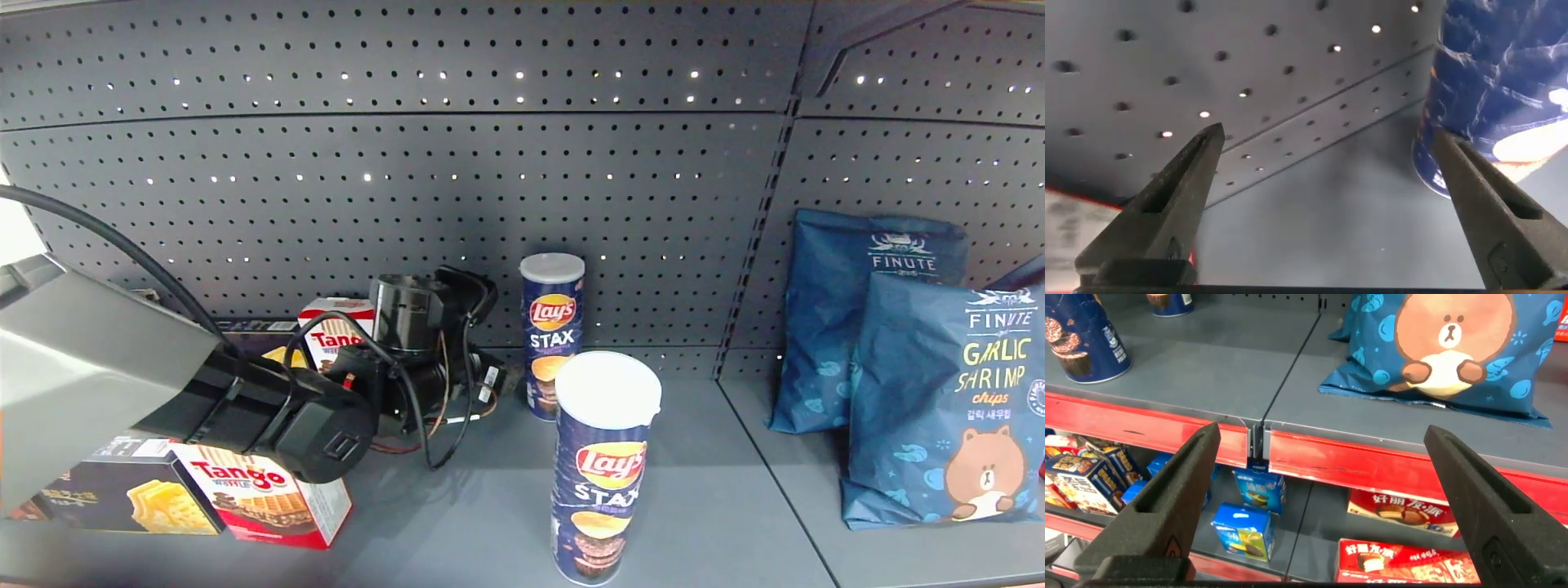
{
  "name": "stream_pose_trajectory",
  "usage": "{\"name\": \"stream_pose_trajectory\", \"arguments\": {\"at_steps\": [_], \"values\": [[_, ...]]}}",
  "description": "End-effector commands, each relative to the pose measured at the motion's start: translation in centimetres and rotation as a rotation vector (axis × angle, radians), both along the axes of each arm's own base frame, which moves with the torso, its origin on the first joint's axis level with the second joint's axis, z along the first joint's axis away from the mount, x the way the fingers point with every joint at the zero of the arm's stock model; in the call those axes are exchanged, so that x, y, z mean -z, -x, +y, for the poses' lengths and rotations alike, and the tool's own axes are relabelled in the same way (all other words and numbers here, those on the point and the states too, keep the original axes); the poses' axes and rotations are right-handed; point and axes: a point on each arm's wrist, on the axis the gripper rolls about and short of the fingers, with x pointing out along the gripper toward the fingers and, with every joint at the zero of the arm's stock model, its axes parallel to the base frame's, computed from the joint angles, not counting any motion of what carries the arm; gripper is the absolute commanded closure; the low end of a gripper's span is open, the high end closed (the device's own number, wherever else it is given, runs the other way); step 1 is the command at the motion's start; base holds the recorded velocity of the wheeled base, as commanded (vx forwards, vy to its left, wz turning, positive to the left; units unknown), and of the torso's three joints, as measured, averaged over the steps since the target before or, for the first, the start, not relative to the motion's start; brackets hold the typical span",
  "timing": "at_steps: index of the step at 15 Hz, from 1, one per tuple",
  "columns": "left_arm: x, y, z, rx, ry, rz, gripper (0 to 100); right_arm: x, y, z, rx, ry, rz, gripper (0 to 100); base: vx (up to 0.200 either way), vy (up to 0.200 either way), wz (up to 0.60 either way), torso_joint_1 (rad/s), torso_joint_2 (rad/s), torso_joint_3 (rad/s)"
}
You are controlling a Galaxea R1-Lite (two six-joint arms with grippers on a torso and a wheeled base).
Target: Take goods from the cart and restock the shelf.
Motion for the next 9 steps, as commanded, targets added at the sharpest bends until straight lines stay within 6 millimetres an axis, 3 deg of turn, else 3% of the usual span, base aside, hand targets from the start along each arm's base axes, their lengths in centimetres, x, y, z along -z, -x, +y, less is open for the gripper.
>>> {"name": "stream_pose_trajectory", "arguments": {"at_steps": [1, 7, 9], "values": [[0.5, -0.1, -0.3, 0.004, -0.005, 0.01, 0, 0.0, 0.0, 0.0, -0.001, 0.001, 0.002, 0, 0.0, 0.0, 0.0, 0.0, 0.0, 0.0], [0.2, 0.1, -0.5, 0.006, -0.002, 0.001, 0, 0.0, 0.0, 0.0, -0.001, 0.001, 0.002, 0, 0.0, 0.0, 0.0, 0.0, 0.0, 0.0], [-1.5, 0.4, -0.1, 0.004, 0.014, -0.043, 0, 0.0, 0.0, 0.0, -0.001, 0.001, 0.002, 0, 0.0, 0.0, 0.0, 0.0, 0.0, 0.0]]}}
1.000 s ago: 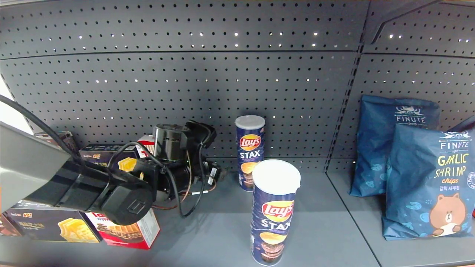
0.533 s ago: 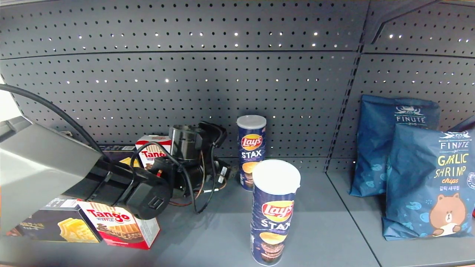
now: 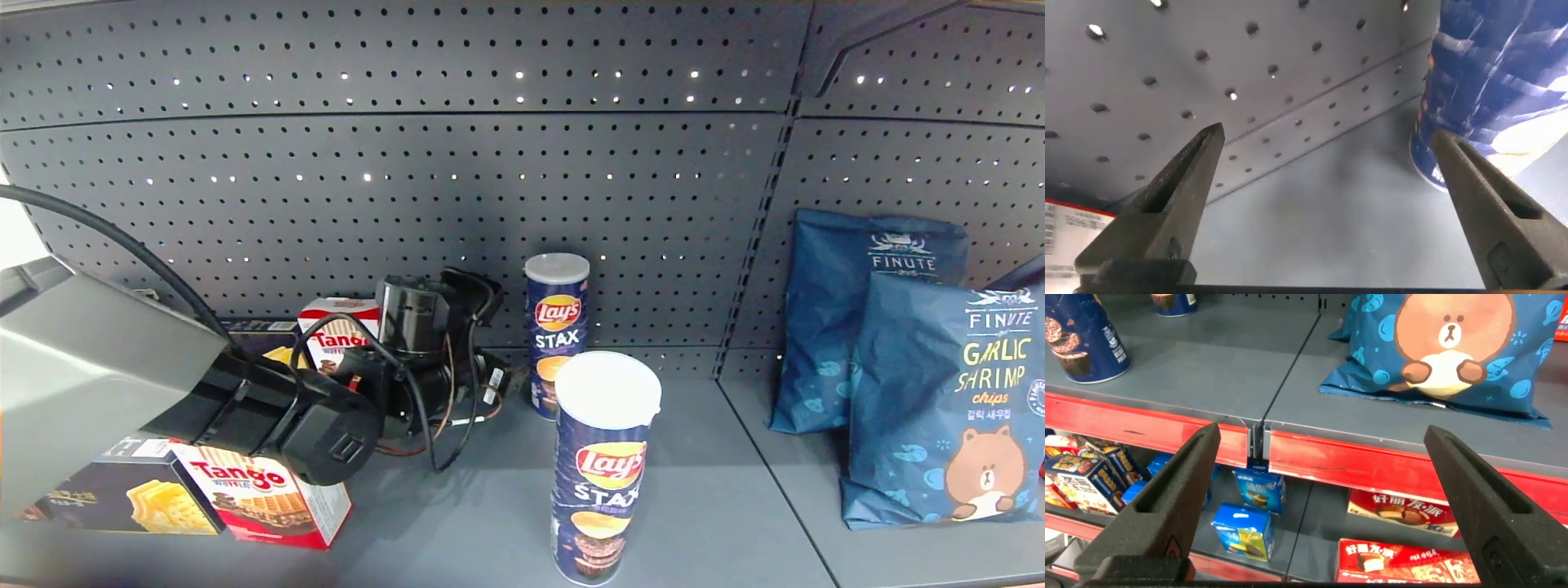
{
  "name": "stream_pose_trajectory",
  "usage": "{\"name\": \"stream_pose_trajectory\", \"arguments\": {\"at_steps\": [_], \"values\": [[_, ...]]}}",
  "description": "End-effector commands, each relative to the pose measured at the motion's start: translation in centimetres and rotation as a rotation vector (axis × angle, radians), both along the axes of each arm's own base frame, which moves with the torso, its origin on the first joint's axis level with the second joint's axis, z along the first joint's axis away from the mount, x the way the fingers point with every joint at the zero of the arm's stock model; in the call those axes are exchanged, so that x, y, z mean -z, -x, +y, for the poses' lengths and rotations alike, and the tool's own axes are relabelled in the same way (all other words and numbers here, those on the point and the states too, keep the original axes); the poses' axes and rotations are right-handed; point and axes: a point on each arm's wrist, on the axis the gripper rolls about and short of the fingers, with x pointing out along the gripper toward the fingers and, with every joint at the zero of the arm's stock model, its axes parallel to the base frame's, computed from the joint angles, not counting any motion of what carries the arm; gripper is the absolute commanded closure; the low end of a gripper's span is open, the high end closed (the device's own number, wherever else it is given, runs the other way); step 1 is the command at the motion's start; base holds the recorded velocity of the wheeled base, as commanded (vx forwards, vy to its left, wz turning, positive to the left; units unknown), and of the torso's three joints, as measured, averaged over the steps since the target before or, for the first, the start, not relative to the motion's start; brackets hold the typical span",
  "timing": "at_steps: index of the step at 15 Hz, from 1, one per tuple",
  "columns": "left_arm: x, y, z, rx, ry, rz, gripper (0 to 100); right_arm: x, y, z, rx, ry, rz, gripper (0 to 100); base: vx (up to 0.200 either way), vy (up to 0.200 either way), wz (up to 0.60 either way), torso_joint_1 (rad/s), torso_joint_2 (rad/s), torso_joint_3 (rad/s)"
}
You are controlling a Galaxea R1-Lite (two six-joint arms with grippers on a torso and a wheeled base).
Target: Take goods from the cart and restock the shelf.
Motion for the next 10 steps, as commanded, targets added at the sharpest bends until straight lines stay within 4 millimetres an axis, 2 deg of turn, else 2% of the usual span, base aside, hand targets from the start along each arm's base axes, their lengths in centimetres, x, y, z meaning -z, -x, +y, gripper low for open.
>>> {"name": "stream_pose_trajectory", "arguments": {"at_steps": [1, 2, 3, 6, 8, 10], "values": [[-2.2, 0.4, 0.6, -0.01, 0.023, -0.053, 0, 0.0, 0.0, 0.0, -0.001, 0.001, 0.002, 0, 0.0, 0.0, 0.0, 0.0, 0.0, 0.0], [-2.5, 0.5, 0.7, -0.011, 0.026, -0.06, 0, 0.0, 0.0, 0.0, -0.001, 0.0, 0.002, 0, 0.0, 0.0, 0.0, 0.0, 0.0, 0.0], [-4.0, 0.8, 1.5, -0.023, 0.043, -0.095, 0, 0.0, 0.0, 0.0, -0.001, 0.001, 0.002, 0, 0.0, 0.0, 0.0, 0.0, 0.0, 0.0], [-6.8, 2.0, 2.3, -0.021, 0.062, -0.162, 0, 0.0, 0.0, 0.0, -0.001, 0.001, 0.002, 0, 0.0, 0.0, 0.0, 0.0, 0.0, 0.0], [-9.6, 4.0, 3.5, -0.026, 0.078, -0.197, 0, 0.0, 0.0, 0.0, -0.001, 0.001, 0.002, 0, 0.0, 0.0, 0.0, 0.0, 0.0, 0.0], [-12.1, 6.6, 6.0, -0.06, 0.083, -0.211, 0, 0.0, 0.0, 0.0, -0.001, 0.001, 0.002, 0, 0.0, 0.0, 0.0, 0.0, 0.0, 0.0]]}}
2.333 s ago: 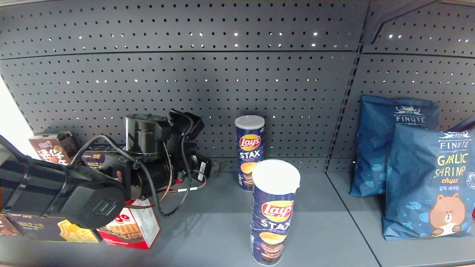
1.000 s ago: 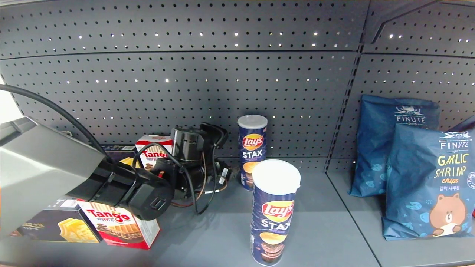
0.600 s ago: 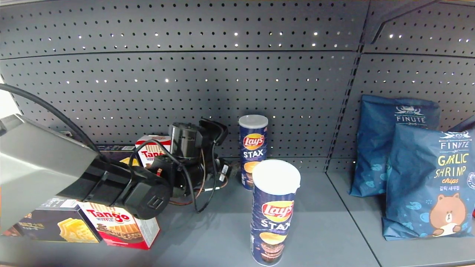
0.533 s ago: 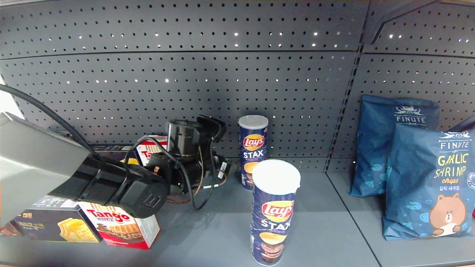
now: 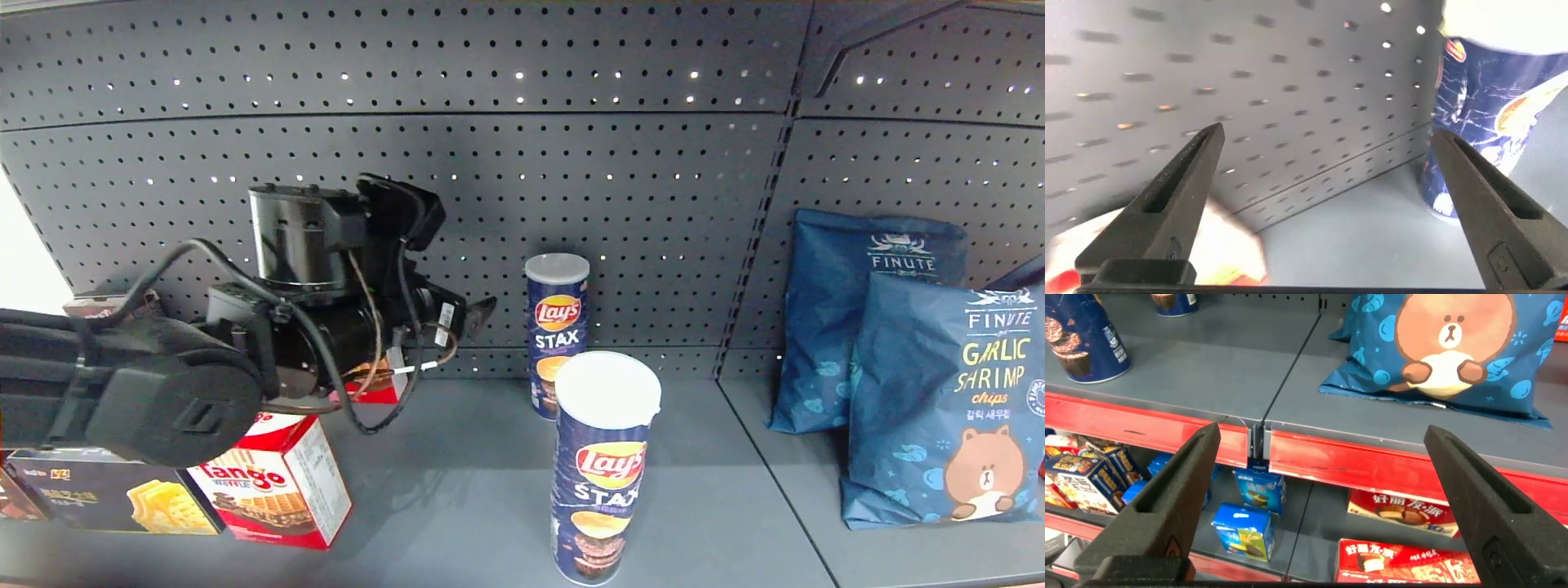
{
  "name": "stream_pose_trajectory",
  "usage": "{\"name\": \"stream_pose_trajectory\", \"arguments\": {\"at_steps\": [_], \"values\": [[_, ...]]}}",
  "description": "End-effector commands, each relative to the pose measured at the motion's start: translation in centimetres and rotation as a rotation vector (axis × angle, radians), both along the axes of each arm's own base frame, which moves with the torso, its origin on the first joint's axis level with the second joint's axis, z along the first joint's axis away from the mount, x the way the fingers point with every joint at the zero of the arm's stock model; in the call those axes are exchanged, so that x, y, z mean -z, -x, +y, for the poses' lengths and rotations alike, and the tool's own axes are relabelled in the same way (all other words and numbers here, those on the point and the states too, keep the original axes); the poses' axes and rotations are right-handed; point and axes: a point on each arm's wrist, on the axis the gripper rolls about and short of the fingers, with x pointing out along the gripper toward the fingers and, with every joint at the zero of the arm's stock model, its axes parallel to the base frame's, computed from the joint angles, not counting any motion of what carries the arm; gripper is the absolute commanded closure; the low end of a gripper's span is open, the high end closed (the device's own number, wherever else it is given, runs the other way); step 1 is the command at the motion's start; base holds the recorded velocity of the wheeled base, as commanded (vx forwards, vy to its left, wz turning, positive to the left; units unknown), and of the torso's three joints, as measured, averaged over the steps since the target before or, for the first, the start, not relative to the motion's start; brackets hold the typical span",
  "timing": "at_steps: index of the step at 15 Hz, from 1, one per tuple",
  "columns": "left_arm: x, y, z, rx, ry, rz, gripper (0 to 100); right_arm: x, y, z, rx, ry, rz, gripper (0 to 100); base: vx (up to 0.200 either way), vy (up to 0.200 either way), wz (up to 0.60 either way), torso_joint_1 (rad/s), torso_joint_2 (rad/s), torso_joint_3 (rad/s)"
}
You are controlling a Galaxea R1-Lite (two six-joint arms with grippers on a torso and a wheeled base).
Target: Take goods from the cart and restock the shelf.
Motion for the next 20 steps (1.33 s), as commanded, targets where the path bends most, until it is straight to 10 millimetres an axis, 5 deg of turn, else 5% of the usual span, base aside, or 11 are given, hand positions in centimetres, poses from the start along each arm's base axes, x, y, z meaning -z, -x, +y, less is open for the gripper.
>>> {"name": "stream_pose_trajectory", "arguments": {"at_steps": [1, 4, 12, 20], "values": [[-4.4, 5.1, 3.8, -0.039, 0.033, -0.065, 0, 0.0, 0.0, 0.0, 0.001, 0.001, 0.002, 0, 0.0, 0.0, 0.0, 0.0, 0.0, 0.0], [-4.6, 11.6, 7.5, -0.081, 0.031, -0.101, 0, 0.0, 0.0, 0.0, -0.001, 0.001, 0.002, 0, 0.0, 0.0, 0.0, 0.0, 0.0, 0.0], [1.7, 26.6, 14.2, -0.186, 0.048, -0.167, 0, 0.0, 0.0, 0.0, -0.001, 0.001, 0.002, 0, 0.0, 0.0, 0.0, 0.0, 0.0, 0.0], [3.2, 28.9, 15.2, -0.204, 0.027, -0.135, 0, -0.1, -0.4, 0.1, -0.005, 0.013, 0.053, 0, 0.0, 0.0, 0.0, 0.0, 0.0, 0.0]]}}
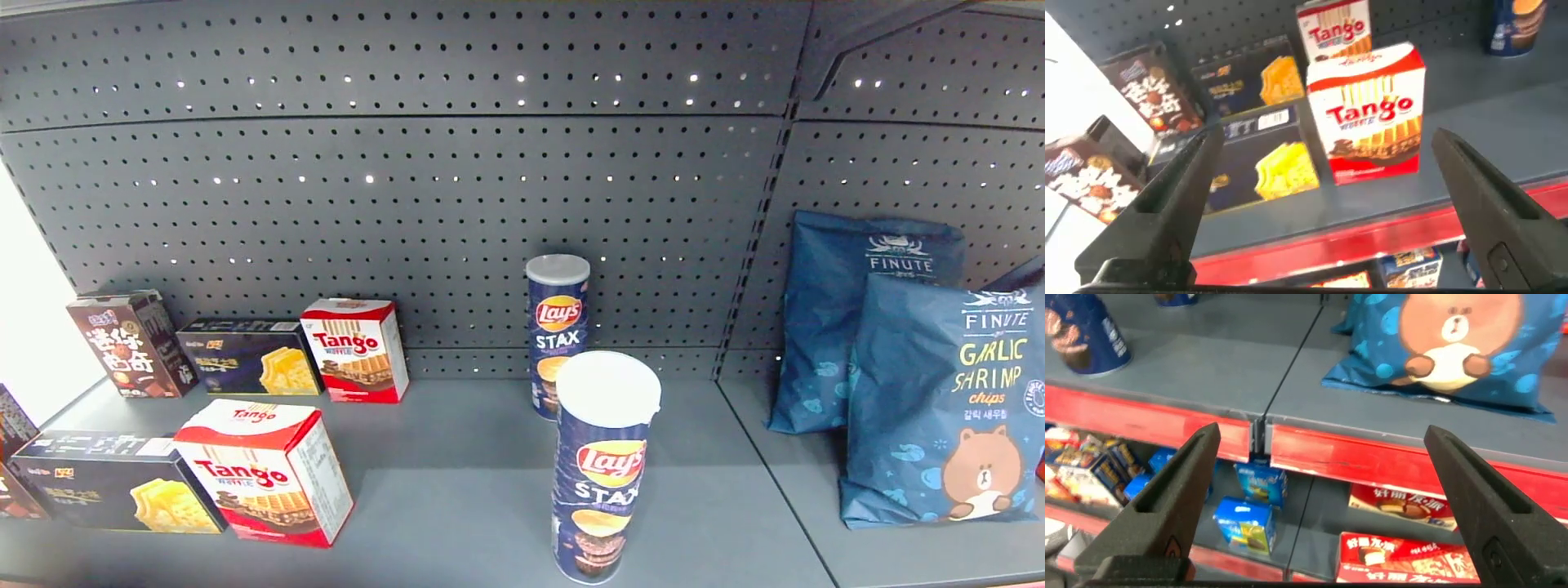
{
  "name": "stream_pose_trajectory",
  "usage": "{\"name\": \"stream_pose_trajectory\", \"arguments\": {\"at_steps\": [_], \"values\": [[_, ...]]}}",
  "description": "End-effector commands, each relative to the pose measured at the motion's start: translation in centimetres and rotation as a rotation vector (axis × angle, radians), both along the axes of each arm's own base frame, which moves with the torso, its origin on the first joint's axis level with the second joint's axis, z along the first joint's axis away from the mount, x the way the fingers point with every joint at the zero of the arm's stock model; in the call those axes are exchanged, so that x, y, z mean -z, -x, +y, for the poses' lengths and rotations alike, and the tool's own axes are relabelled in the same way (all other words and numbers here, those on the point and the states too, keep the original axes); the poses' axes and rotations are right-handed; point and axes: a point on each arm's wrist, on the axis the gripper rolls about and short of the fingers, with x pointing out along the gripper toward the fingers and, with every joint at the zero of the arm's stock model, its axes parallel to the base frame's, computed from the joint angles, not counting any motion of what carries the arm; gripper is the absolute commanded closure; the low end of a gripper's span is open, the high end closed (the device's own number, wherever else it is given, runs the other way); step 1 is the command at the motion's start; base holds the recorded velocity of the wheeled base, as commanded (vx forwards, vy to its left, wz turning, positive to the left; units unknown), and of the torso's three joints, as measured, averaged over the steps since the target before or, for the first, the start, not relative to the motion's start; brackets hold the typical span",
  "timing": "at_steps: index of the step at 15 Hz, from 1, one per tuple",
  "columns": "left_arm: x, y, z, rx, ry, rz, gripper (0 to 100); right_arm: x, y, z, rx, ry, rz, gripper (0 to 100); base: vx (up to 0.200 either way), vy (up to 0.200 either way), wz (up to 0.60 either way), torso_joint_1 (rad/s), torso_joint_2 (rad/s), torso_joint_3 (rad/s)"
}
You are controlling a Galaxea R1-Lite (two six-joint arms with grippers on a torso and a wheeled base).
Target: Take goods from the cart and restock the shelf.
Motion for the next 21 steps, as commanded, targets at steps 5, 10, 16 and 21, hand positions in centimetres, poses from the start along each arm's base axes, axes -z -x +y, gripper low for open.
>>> {"name": "stream_pose_trajectory", "arguments": {"at_steps": [5, 10, 16, 21], "values": [[0.8, 0.9, 0.4, -0.016, -0.004, 0.002, 0, -17.6, -2.5, 0.5, 0.059, -0.452, -0.123, 0, 0.0, 0.0, 0.0, 0.0, 0.0, 0.0], [1.4, 0.7, 0.4, -0.028, -0.015, 0.023, 0, -17.1, -10.9, 5.3, -0.3, -0.012, 0.125, 0, 0.0, 0.0, 0.0, 0.0, 0.0, 0.0], [1.5, 0.8, 0.4, -0.031, -0.017, 0.026, 0, -10.9, -13.9, 9.1, -0.368, 0.115, 0.402, 0, 0.0, 0.0, 0.0, 0.0, 0.0, 0.0], [1.9, 0.7, 0.4, -0.028, -0.021, 0.039, 0, -10.0, -16.4, 11.2, -0.331, 0.15, 0.454, 0, 0.0, 0.0, 0.0, 0.0, 0.0, 0.0]]}}
